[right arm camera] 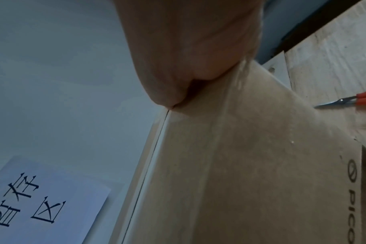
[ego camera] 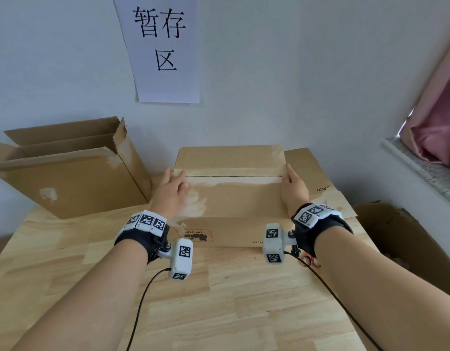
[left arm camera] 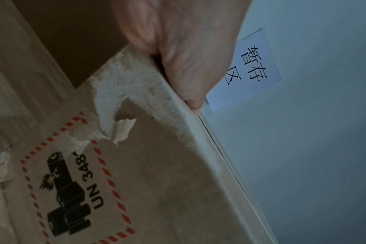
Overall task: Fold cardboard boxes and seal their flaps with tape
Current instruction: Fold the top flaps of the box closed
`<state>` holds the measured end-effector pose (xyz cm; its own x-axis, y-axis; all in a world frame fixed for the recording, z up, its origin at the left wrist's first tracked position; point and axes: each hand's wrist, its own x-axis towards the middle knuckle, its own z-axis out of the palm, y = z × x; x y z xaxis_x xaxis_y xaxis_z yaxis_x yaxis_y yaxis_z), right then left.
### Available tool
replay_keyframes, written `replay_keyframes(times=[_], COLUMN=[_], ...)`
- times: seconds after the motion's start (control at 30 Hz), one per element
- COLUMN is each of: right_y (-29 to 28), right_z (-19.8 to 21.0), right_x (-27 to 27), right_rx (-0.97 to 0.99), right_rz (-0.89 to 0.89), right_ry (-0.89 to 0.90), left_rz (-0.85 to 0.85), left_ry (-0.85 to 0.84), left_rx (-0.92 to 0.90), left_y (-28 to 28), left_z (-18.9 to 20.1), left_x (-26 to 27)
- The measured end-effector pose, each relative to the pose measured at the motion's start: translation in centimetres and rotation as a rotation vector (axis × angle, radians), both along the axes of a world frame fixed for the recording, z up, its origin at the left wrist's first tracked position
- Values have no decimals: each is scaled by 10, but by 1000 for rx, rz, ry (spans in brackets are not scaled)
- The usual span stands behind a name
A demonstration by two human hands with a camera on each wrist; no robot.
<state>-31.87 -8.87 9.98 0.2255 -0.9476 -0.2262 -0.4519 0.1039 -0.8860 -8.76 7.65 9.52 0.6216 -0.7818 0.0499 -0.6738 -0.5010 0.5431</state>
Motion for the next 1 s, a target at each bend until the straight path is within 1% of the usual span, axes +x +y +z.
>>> replay_keyframes(times=[0.2,0.33,0.4,0.5,0.57,0.63,0.67,0.7,0.77,0.8,0.83,0.9,1.0], right_y=[0,0,1,2,2,1,0,0,0,0,0,1,2], right_z=[-1,-1,-2,-2,-1,0,1,1,0,0,0,1,1], right_x=[0,0,-1,-2,-2,-2,-2,-2,-2,-2,-3,-2,-2], right_rx=[2,13,10,-1,-8,2,8,10,-1,-1,3,15,30], right_rz=[19,19,12,9,12,8,9,13,19,19,20,25,22], right_ry=[-2,-24,-36,-29,-19,-27,-28,-23,-7,-7,-14,-27,-43], left_rz=[16,13,18,-9,-29,-25,-15,-19,-75,-146,-220,-346,-392], left_ry=[30,76,66,44,-19,-168,-210,-209,-132,-112,-116,-182,-225], left_rx=[68,18,-4,36,122,244,268,273,275,271,253,225,212], left_y=[0,1,2,3,0,-8,-14,-20,-31,-36,-40,-47,-54], left_z=[9,10,9,9,12,13,15,15,18,19,18,12,3], left_x=[-2,2,0,-1,-1,-8,-14,-23,-44,-52,-61,-72,-74])
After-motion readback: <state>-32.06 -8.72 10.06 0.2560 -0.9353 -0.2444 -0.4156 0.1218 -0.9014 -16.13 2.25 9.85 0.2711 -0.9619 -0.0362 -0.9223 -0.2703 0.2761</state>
